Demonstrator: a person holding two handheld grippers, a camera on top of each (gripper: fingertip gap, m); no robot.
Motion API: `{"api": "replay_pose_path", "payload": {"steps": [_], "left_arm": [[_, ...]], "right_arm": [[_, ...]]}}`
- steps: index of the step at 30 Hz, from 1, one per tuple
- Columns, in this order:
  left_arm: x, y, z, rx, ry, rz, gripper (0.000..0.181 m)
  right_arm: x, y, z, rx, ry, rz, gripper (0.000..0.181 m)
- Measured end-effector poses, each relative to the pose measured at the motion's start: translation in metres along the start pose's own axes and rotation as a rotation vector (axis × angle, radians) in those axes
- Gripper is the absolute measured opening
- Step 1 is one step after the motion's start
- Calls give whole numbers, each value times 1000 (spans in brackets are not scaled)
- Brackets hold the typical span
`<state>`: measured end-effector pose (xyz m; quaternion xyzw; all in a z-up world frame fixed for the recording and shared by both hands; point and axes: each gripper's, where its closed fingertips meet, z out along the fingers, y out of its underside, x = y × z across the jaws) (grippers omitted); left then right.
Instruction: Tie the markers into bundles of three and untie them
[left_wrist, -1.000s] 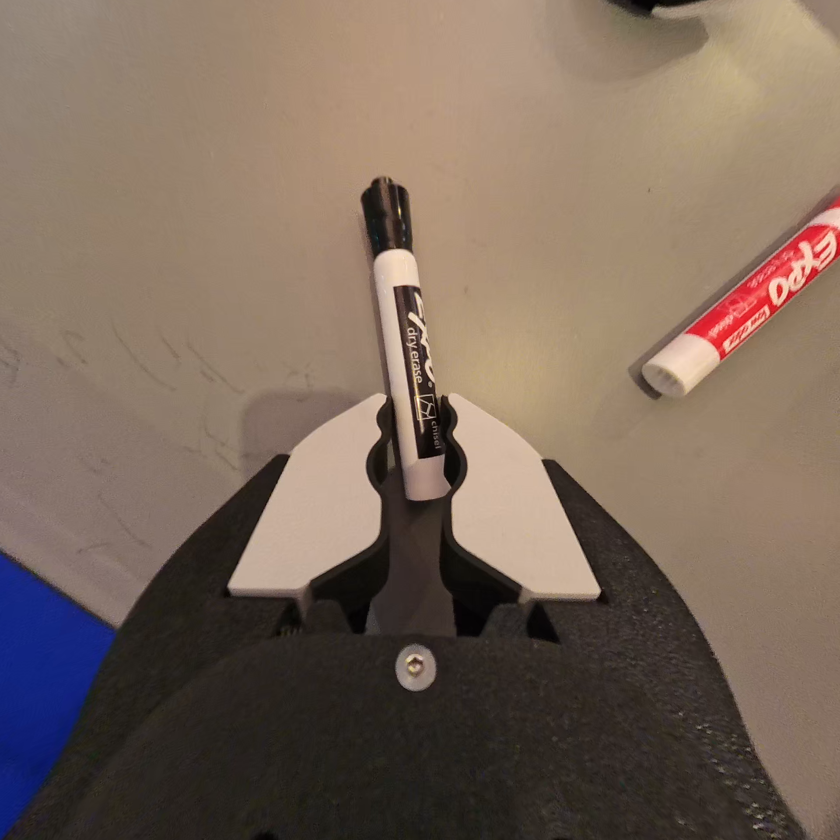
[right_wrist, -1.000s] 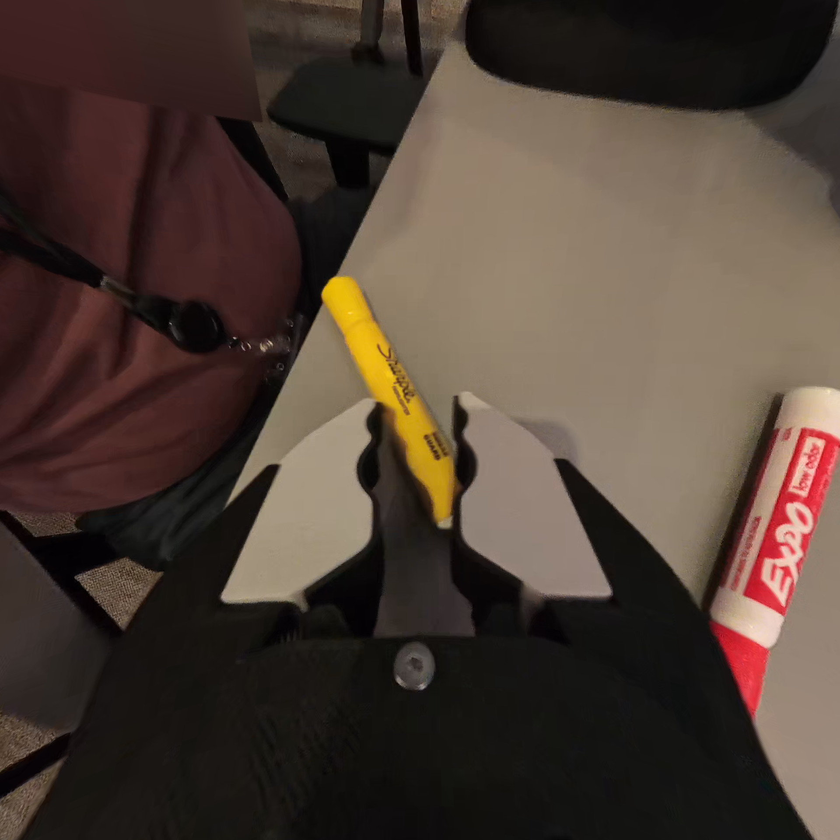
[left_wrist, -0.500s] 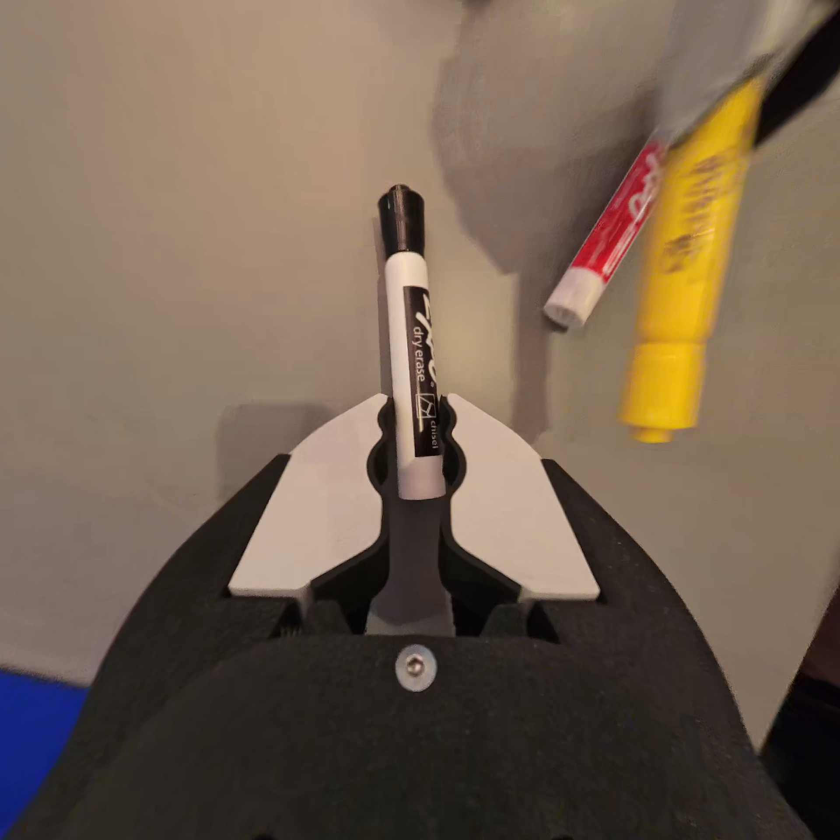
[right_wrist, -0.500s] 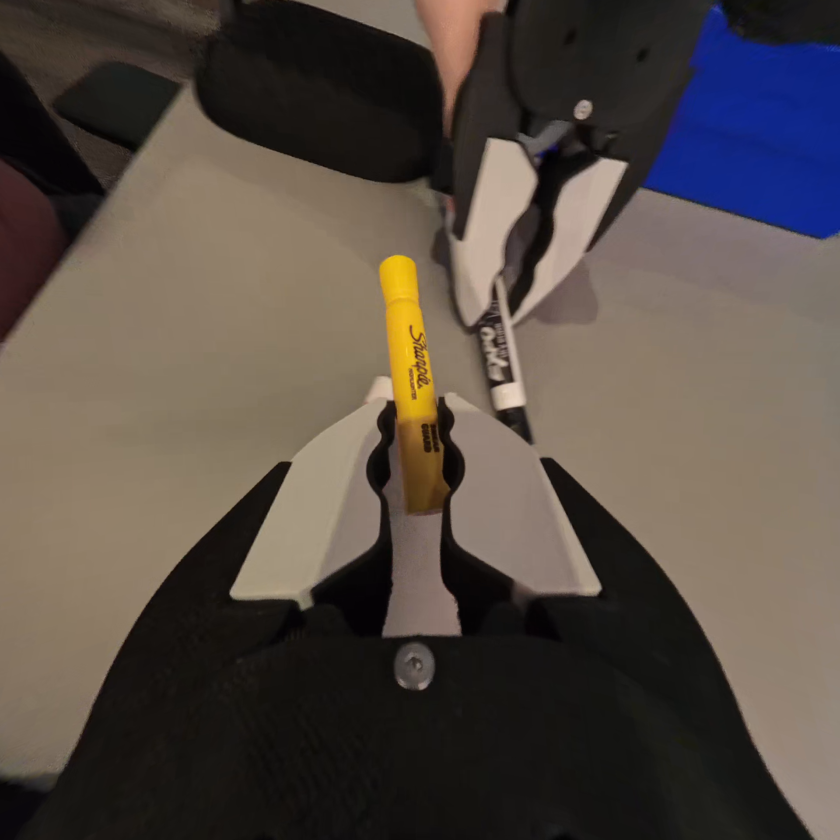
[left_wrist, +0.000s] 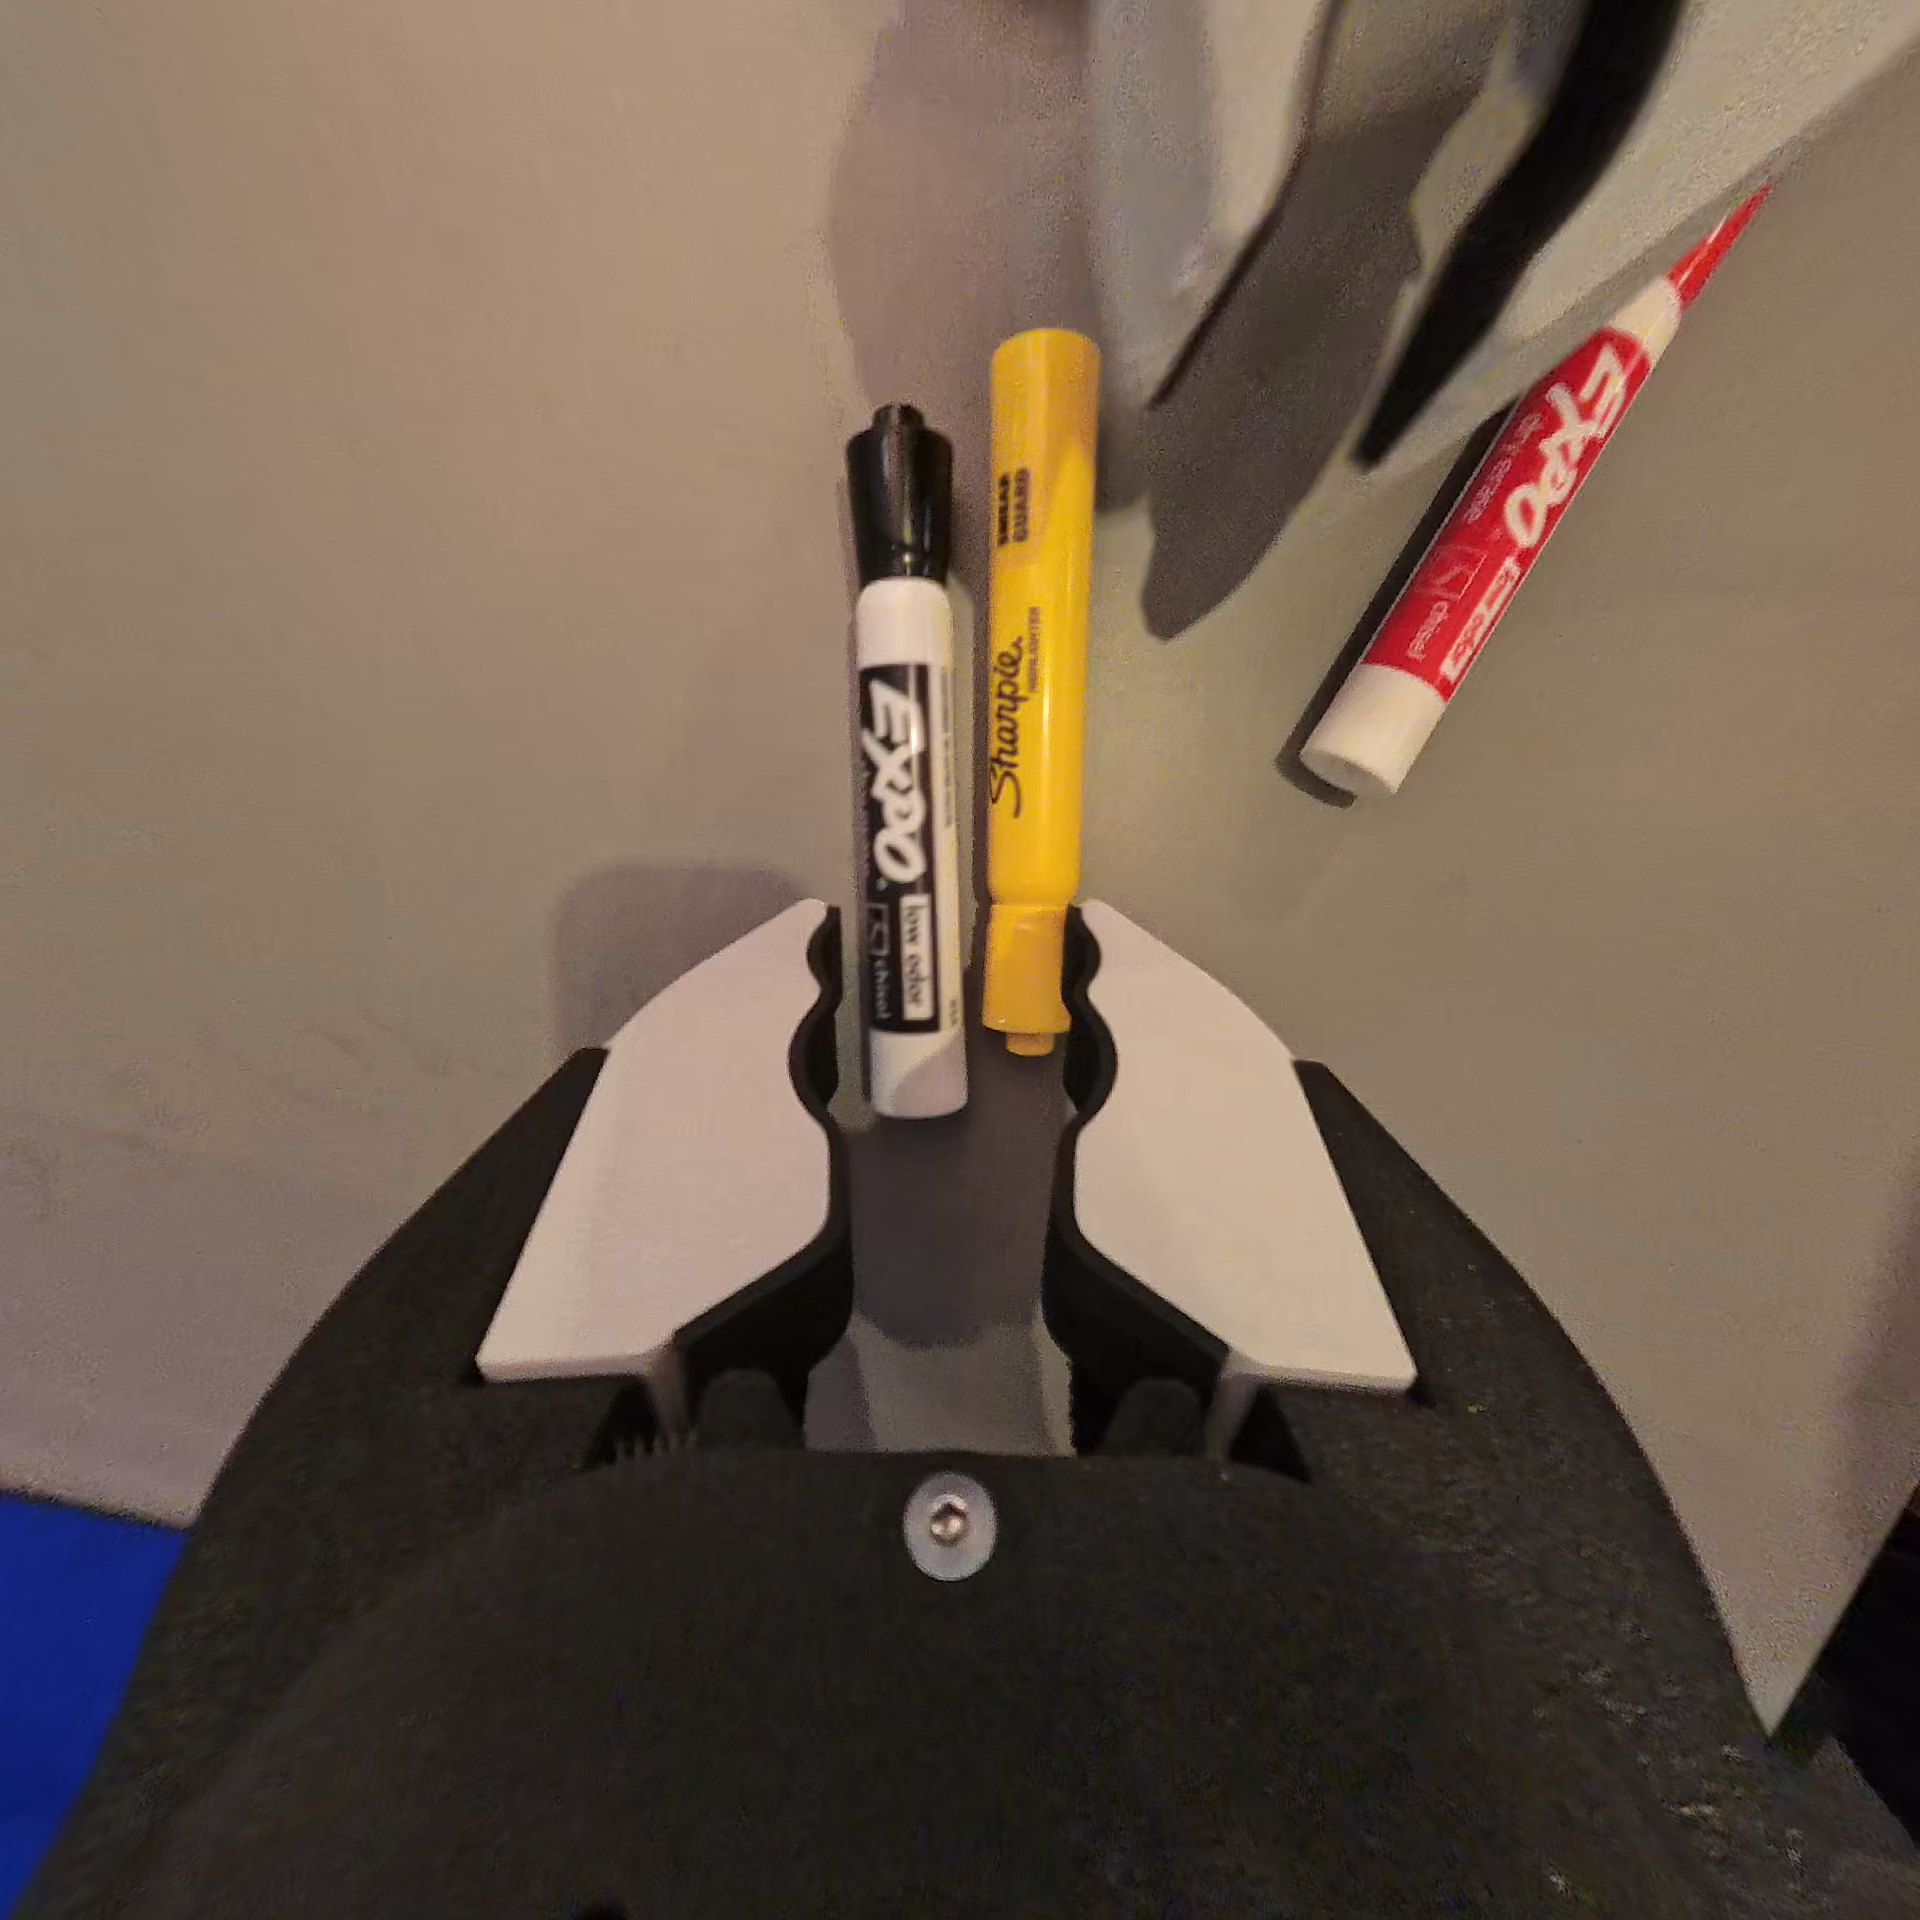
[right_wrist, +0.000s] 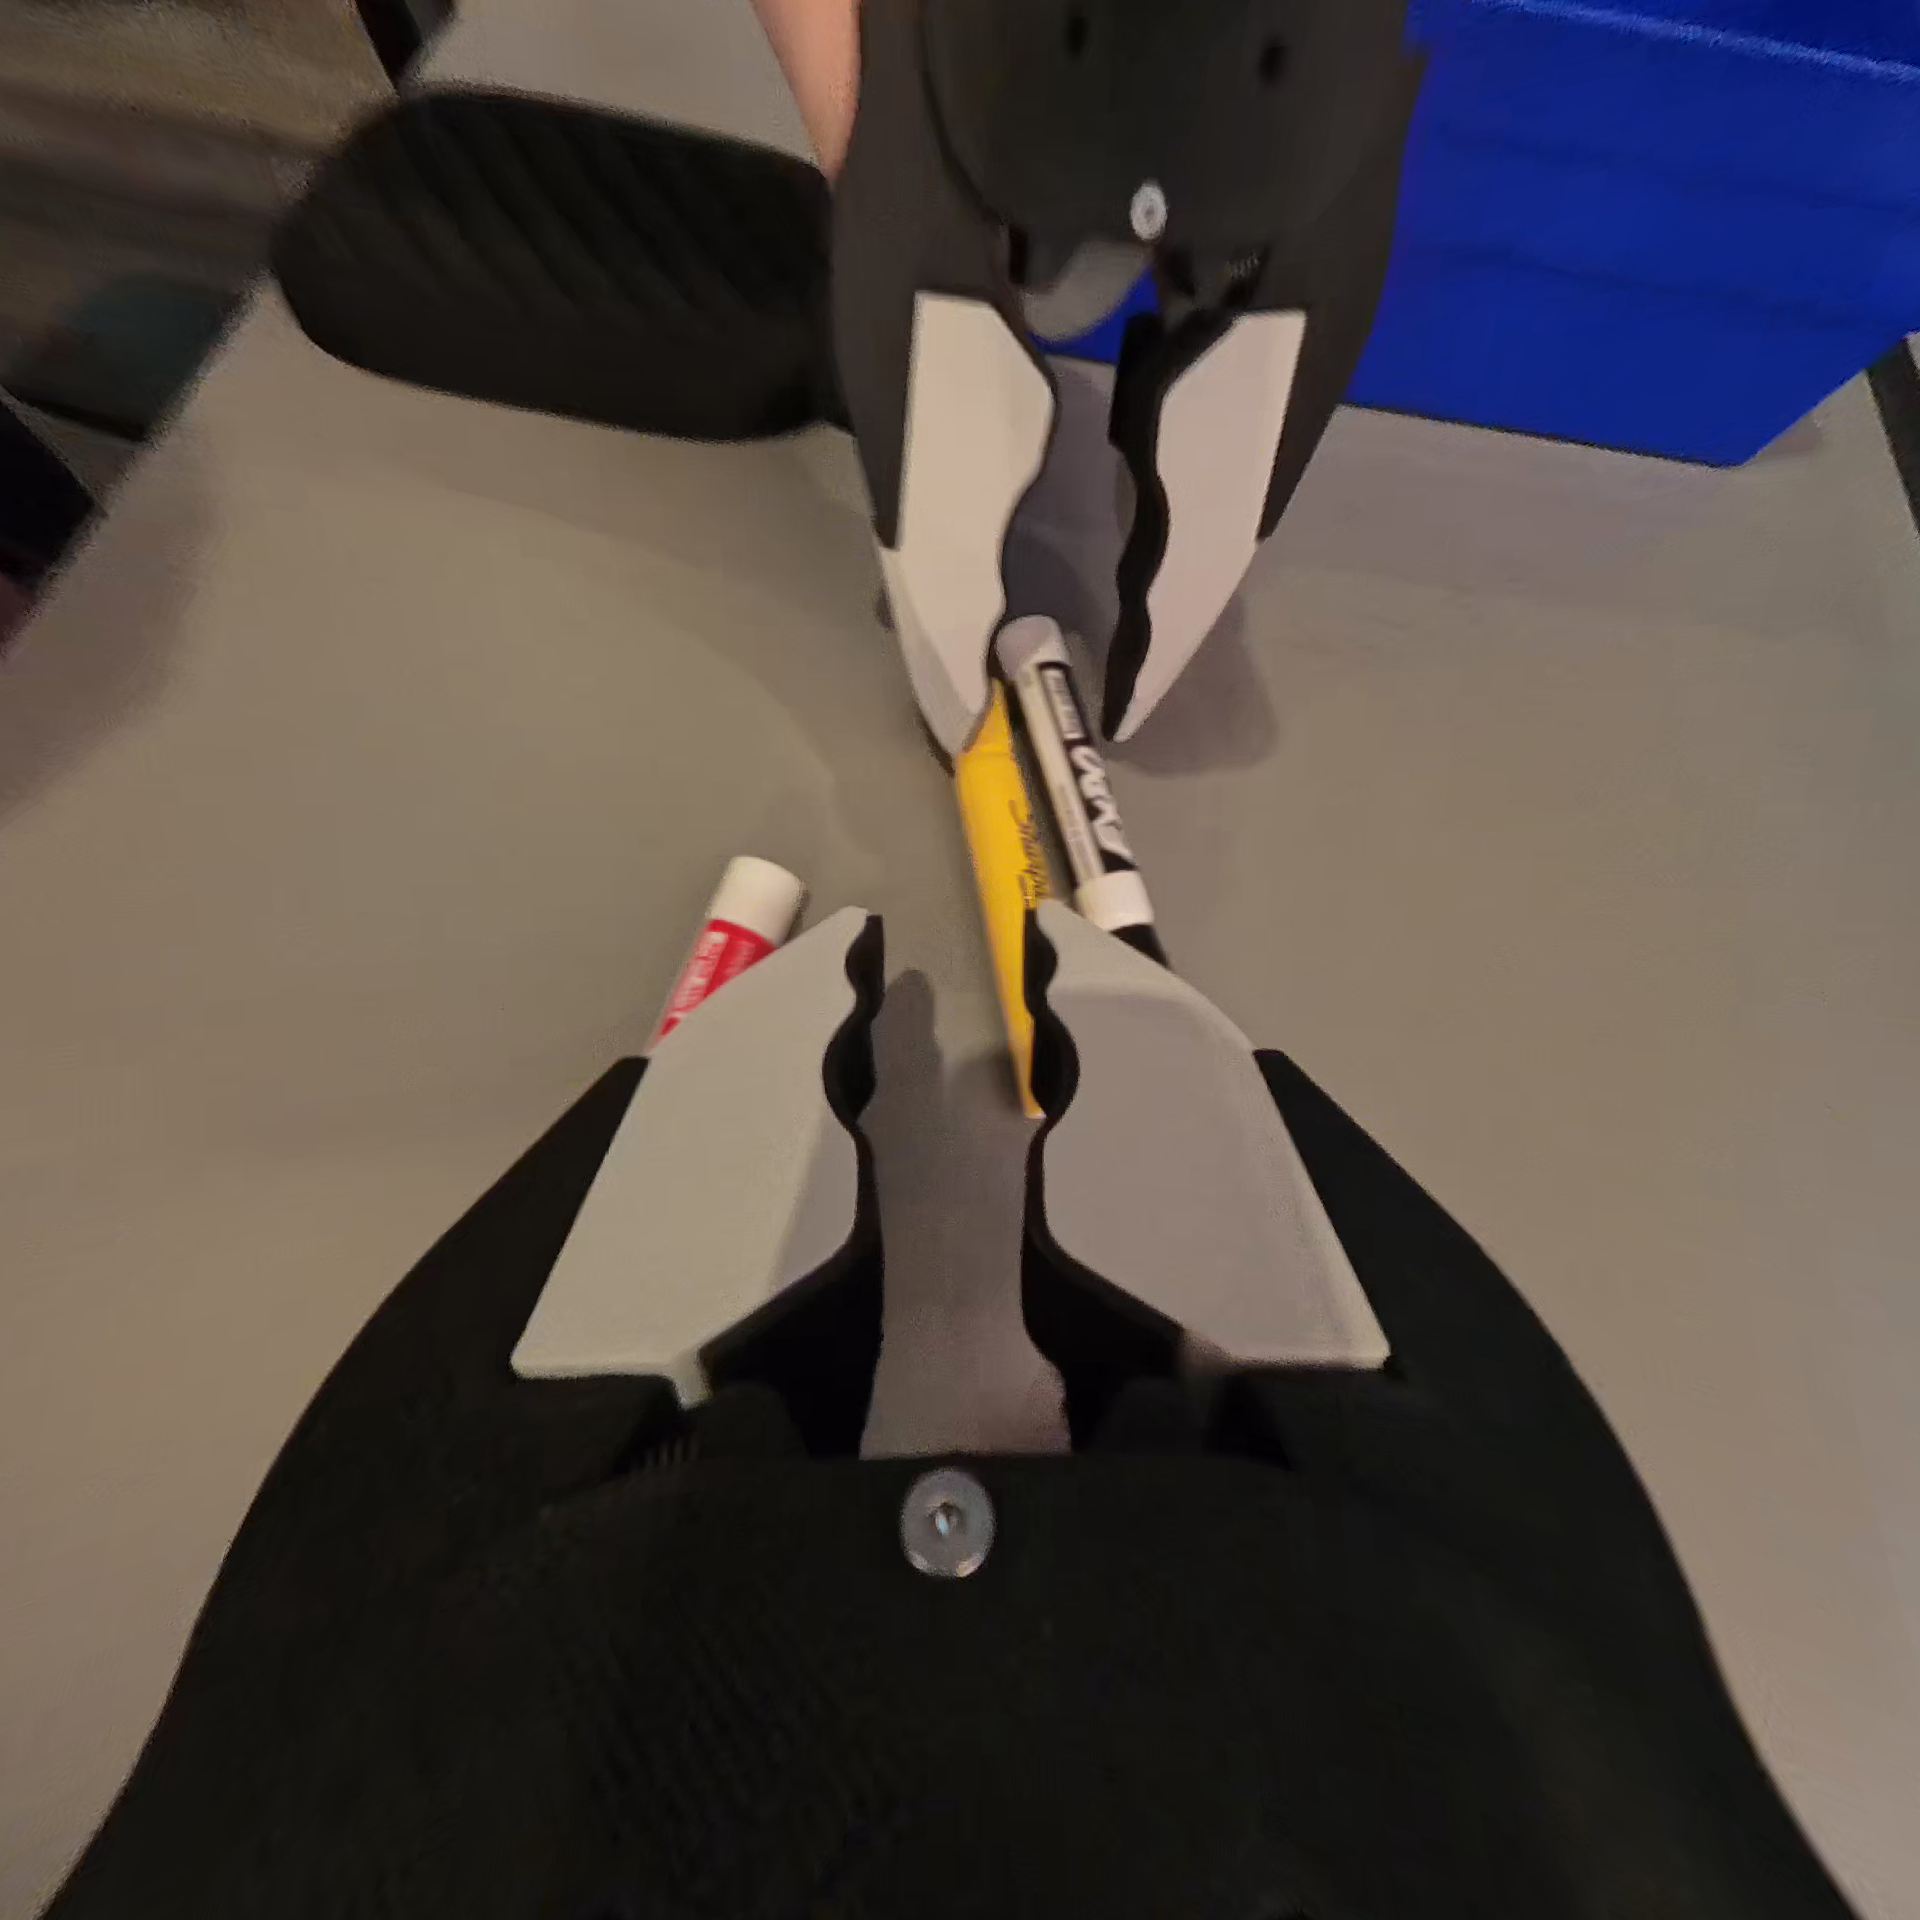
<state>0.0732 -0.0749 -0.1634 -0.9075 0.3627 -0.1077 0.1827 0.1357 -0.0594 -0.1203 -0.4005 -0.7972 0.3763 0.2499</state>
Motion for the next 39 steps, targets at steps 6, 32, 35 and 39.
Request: {"api": "replay_pose_path", "payload": {"steps": [6, 32, 35, 39], "left_arm": [[-3, 1, 9, 13, 55, -73, 39], [17, 3, 7, 165, 91, -573, 21], [22, 0, 8, 187, 99, -593, 21], [27, 3, 7, 197, 89, -619, 20]], "right_arm": [[2, 20, 1, -154, 139, 12, 25], [4, 42, -6, -219, 291, 818, 11], [-19, 40, 3, -196, 125, 884, 7], [-27, 17, 2, -115, 93, 775, 12]]}}
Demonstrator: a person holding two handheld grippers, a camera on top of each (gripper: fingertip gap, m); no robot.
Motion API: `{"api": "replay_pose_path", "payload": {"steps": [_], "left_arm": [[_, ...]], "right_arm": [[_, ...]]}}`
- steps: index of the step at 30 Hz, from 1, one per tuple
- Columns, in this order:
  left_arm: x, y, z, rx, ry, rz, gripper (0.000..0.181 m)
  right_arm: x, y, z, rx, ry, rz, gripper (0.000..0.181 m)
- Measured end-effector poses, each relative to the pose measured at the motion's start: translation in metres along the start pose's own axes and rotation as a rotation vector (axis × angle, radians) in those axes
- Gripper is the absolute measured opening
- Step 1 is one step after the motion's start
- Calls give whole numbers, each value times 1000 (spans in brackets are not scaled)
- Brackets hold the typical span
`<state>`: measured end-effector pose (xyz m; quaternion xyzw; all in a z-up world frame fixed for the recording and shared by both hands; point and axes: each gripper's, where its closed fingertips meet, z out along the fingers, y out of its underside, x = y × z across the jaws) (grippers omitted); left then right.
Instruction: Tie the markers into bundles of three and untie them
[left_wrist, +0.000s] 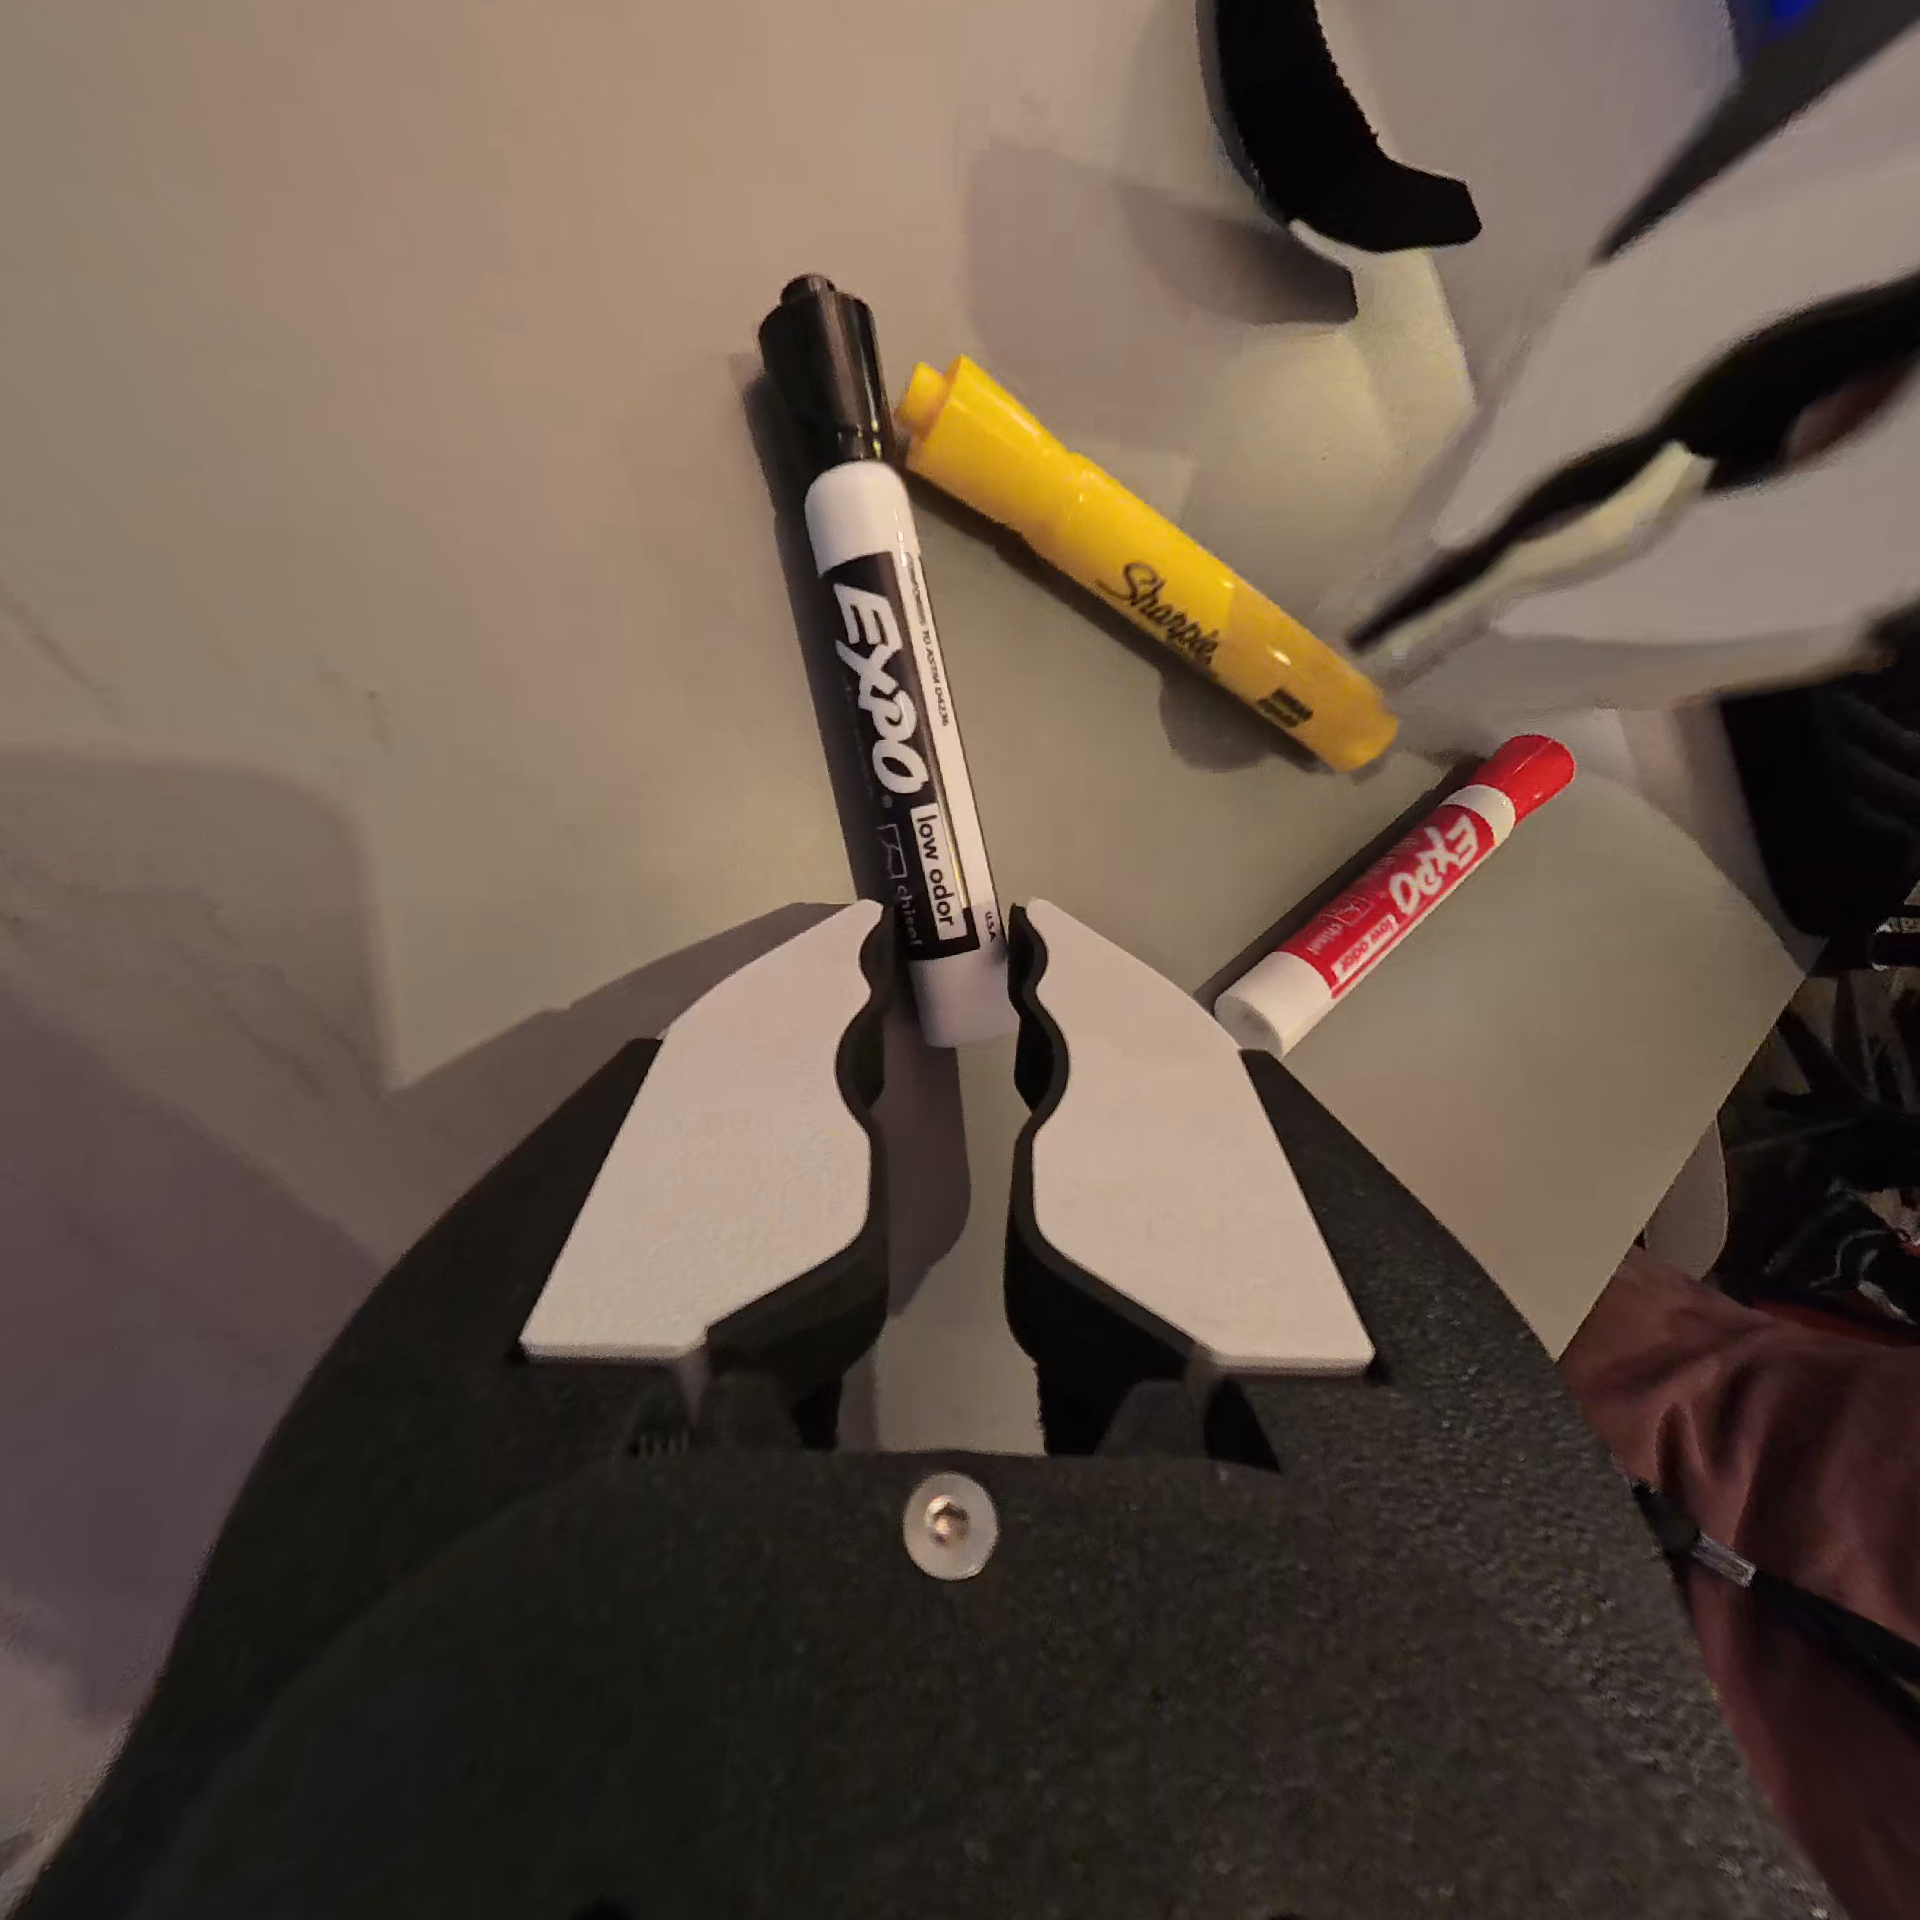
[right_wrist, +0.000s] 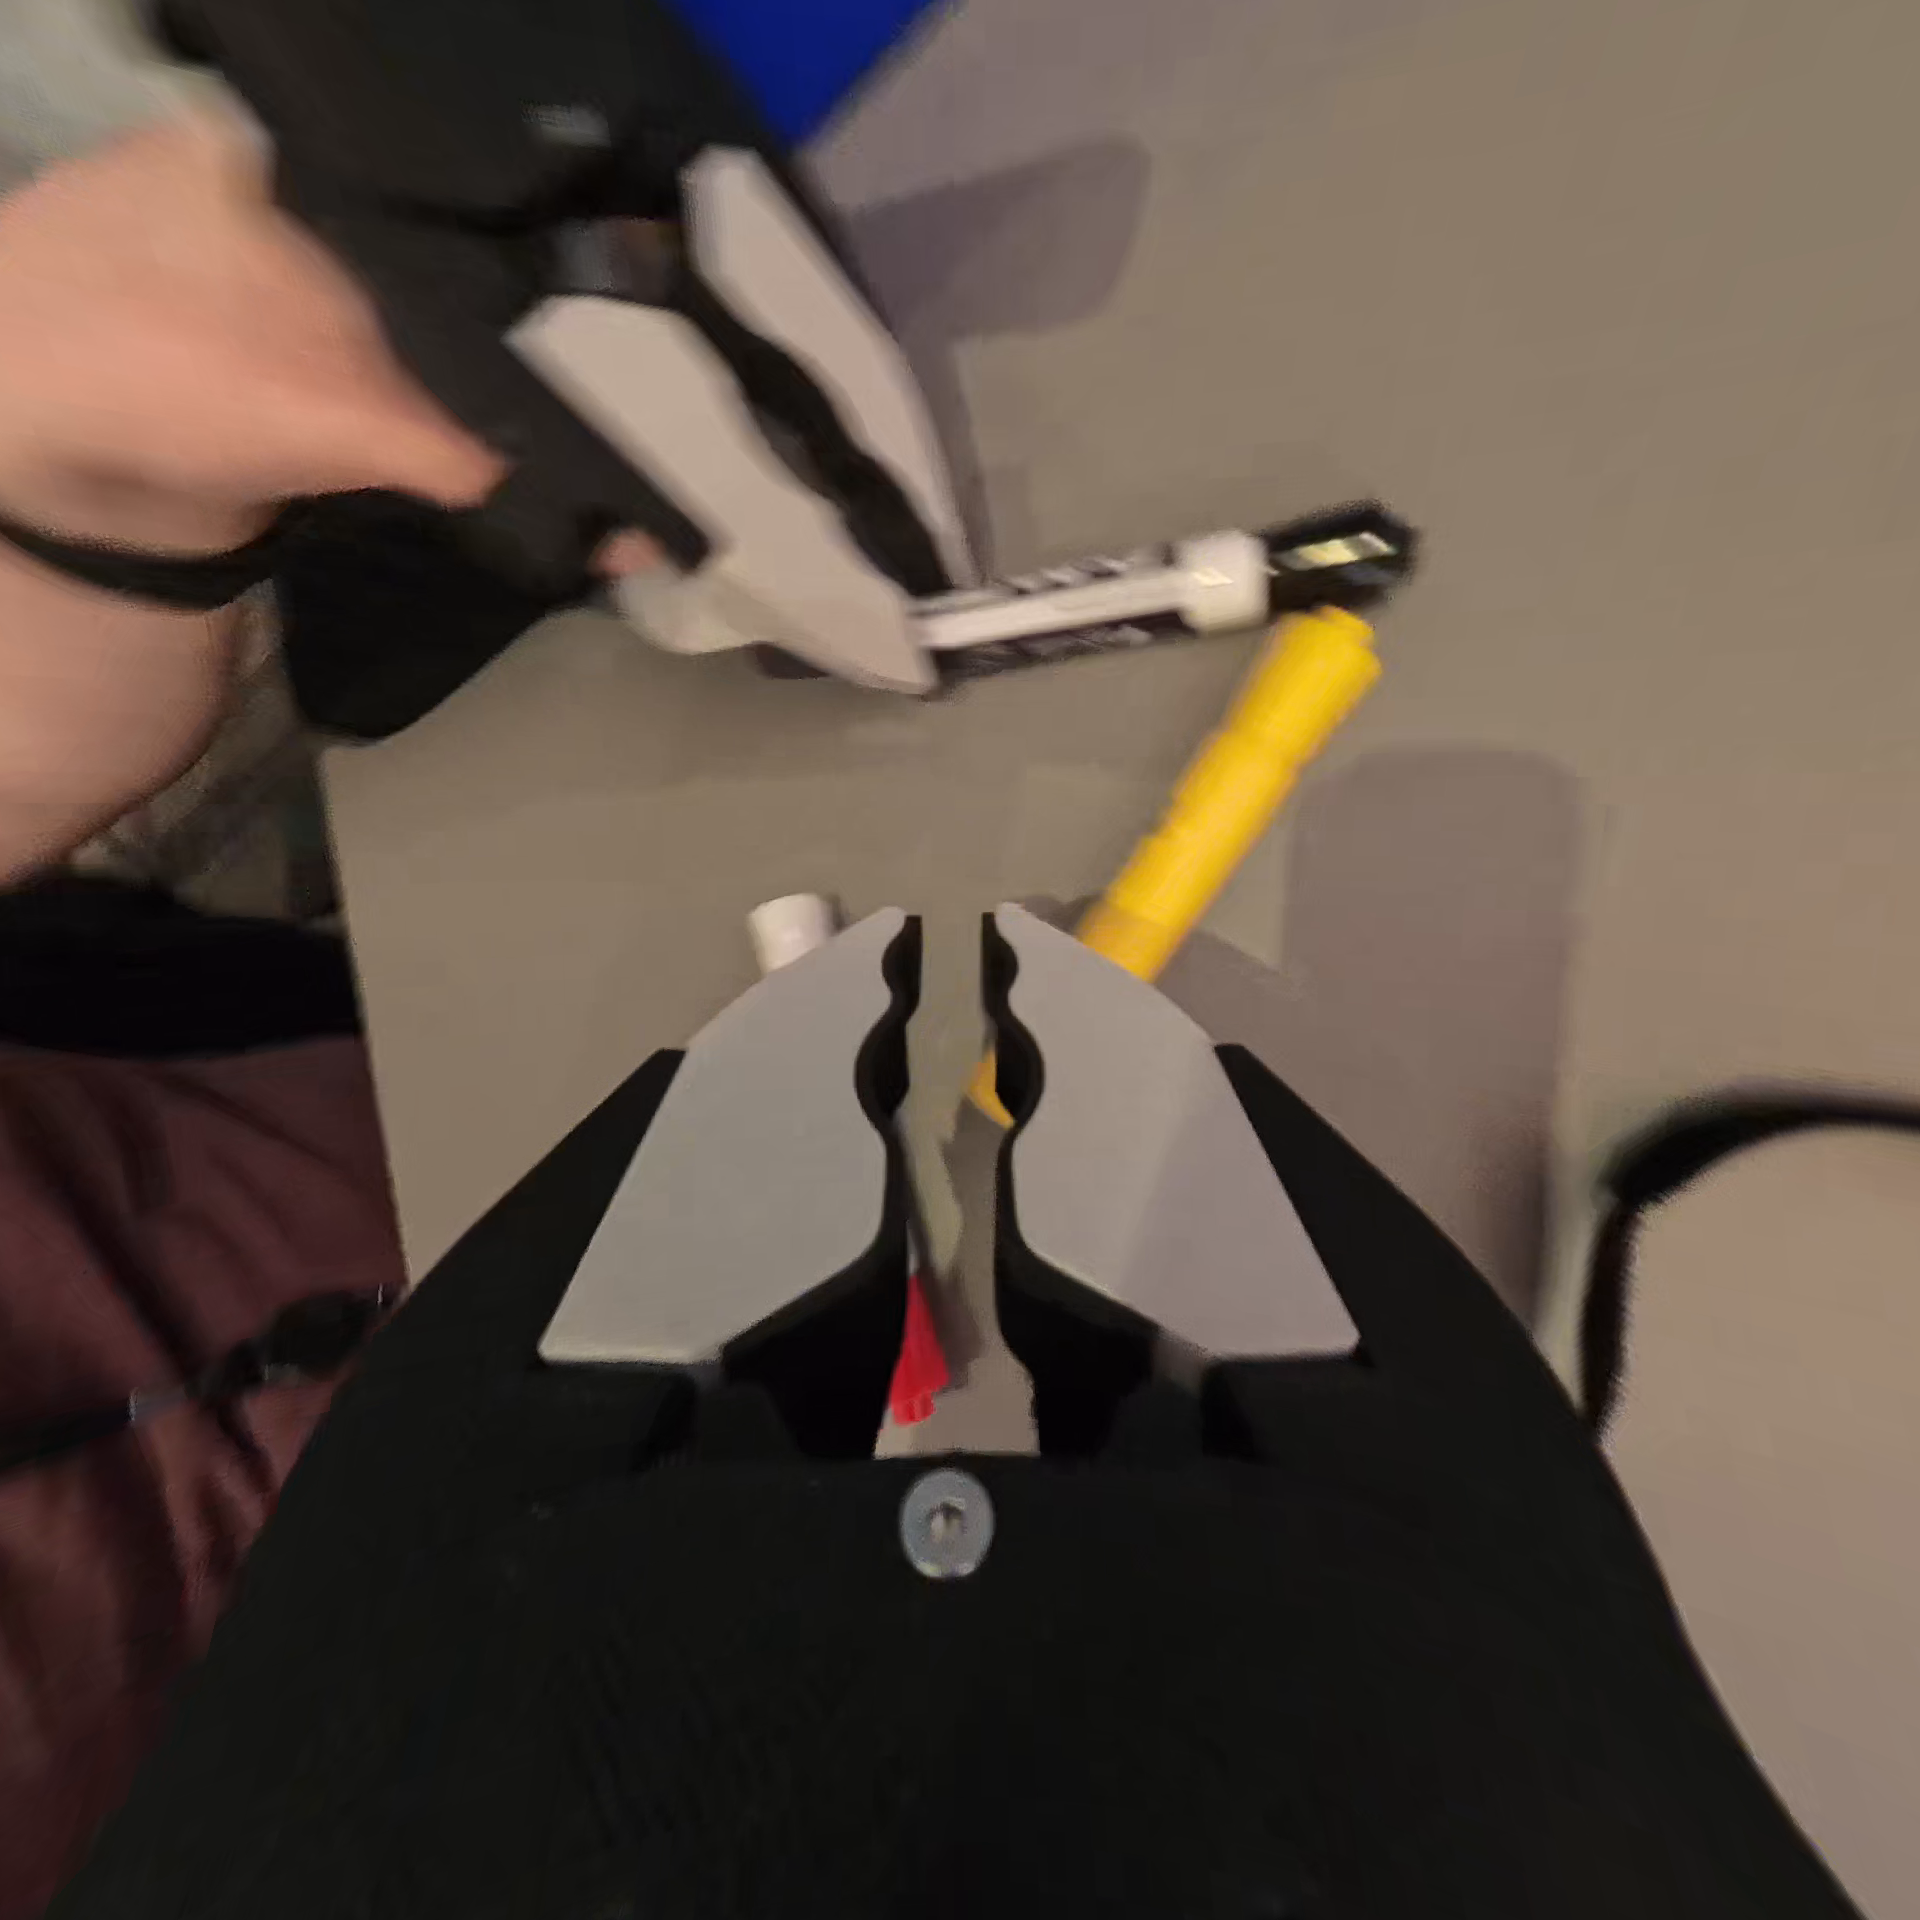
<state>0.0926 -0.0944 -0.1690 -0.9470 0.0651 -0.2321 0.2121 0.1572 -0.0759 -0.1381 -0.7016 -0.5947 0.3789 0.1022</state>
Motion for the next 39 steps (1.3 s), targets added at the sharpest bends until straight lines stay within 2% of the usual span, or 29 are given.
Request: {"api": "replay_pose_path", "payload": {"steps": [2, 4, 6, 8, 10, 13, 16, 18, 21, 24, 28, 31, 35, 39], "left_arm": [[1, 3, -1, 10, -2, 0, 20], [-1, 5, -2, 16, -22, -5, 19], [1, 2, -2, 40, -30, -3, 19], [6, 2, 3, 30, -24, 2, 20], [11, -2, 8, 30, -11, 1, 20], [12, -5, 10, 32, -13, -10, 19], [11, -6, 10, 54, -10, -37, 19], [11, -6, 10, 70, -17, -48, 19], [13, -6, 11, 68, -15, -51, 19], [14, -4, 11, 66, -22, -41, 19], [13, -5, 11, 53, -18, -35, 19], [9, -7, 10, 30, -12, -45, 19], [2, 1, 2, -22, -15, -11, 18], [-12, 17, -17, -58, -102, 26, 18]], "right_arm": [[-32, 10, -9, 2, -88, -176, 21], [-51, 36, -11, -56, -100, -301, 34], [-47, 61, -5, -118, 3, -391, 35], [-39, 83, 3, -200, 82, -471, 23], [-40, 89, 4, -197, 84, -520, 19], [-23, 84, -18, -185, 126, -560, 19], [17, 56, -60, -100, 193, -451, 19], [57, 40, -84, -64, 282, -281, 19], [80, 42, -83, -106, 281, -49, 19], [91, 59, -82, -204, 448, -80, 19], [52, 52, -50, -220, 362, -160, 19], [30, 48, -33, -316, 349, -215, 19], [8, 63, -25, -441, 266, -287, 19], [-18, 61, -6, -370, 56, -505, 19]]}}
